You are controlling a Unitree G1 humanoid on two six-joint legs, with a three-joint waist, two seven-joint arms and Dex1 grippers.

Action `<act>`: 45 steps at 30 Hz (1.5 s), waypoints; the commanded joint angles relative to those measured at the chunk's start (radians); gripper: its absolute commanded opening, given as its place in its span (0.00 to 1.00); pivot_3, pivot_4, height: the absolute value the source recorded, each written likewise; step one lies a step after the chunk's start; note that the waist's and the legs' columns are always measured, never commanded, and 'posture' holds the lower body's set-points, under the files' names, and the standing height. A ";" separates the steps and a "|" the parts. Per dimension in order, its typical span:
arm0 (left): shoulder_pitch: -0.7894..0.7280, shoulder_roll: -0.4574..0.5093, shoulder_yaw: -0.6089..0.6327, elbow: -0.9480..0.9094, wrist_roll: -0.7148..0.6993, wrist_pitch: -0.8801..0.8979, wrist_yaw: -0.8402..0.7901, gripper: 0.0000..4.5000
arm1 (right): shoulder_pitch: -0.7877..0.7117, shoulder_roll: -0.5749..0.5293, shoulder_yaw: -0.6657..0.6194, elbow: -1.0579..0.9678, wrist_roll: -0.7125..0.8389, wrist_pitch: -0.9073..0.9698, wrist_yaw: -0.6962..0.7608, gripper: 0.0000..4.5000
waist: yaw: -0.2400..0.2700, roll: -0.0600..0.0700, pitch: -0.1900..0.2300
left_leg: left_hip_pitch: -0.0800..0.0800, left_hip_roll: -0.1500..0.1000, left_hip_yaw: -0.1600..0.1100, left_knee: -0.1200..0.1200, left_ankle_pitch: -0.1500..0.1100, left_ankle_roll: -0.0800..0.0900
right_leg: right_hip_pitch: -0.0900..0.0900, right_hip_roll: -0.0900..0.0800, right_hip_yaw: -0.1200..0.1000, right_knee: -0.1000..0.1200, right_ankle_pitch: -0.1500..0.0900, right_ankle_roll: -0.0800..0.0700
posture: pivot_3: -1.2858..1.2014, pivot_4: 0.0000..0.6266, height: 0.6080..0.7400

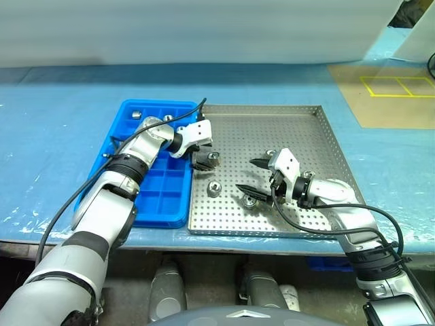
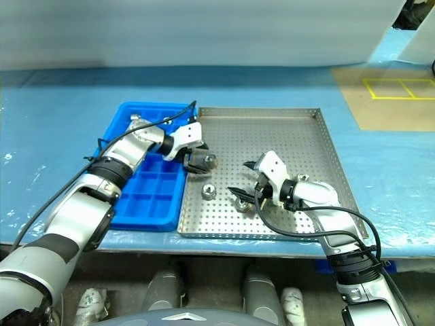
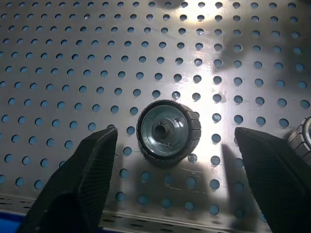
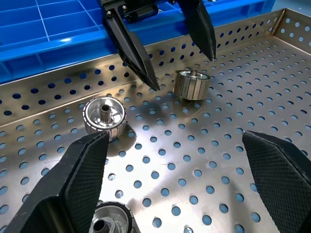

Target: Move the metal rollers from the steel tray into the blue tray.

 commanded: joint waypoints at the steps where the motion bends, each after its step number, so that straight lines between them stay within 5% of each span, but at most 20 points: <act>1: 0.014 -0.022 -0.005 0.020 0.009 -0.015 0.000 0.65 | 0.001 -0.006 -0.027 -0.043 0.017 -0.009 -0.006 1.00 | 0.002 0.000 0.000 | 0.001 0.000 0.000 0.000 0.000 0.000 | 0.001 0.000 0.000 -0.001 0.000 0.000 | 0.44 0.24 1.00; 9: 0.049 -0.043 0.011 0.014 0.003 -0.017 -0.020 0.01 | 0.008 -0.007 -0.025 -0.044 0.013 -0.016 -0.016 1.00 | 0.005 0.000 0.000 | 0.001 -0.001 0.000 0.000 -0.001 0.002 | 0.003 -0.002 -0.001 -0.002 0.000 0.000 | 0.43 0.24 1.00; 13: 0.056 -0.048 0.024 -0.013 -0.010 0.004 -0.032 0.01 | 0.009 -0.008 -0.022 -0.042 0.009 -0.021 -0.020 1.00 | 0.005 0.001 0.000 | 0.001 -0.001 0.000 0.000 -0.001 0.002 | 0.004 -0.002 -0.001 -0.002 0.000 0.000 | 0.43 0.24 1.00; 17: 0.053 -0.051 0.041 -0.038 -0.024 0.018 -0.036 0.20 | 0.007 -0.006 -0.017 -0.037 0.004 -0.027 -0.020 1.00 | 0.006 0.001 0.000 | 0.001 -0.001 0.000 0.000 -0.001 0.002 | 0.004 -0.002 -0.001 -0.002 0.000 0.000 | 0.43 0.24 1.00; 25: 0.033 -0.073 0.053 -0.066 -0.012 0.027 0.013 0.81 | 0.011 -0.008 -0.013 -0.031 -0.003 -0.034 -0.020 1.00 | 0.019 0.001 0.000 | 0.001 -0.004 0.000 0.000 -0.002 0.003 | 0.004 -0.005 -0.001 -0.002 0.000 0.000 | 0.43 0.24 1.00; 45: -0.167 -0.173 0.100 0.158 0.011 -0.018 0.132 0.81 | 0.025 -0.007 -0.014 -0.047 -0.003 -0.026 -0.029 1.00 | 0.021 -0.001 0.001 | -0.006 -0.017 -0.001 0.001 -0.004 0.013 | 0.002 -0.018 -0.003 -0.005 -0.002 0.003 | 0.43 0.24 1.00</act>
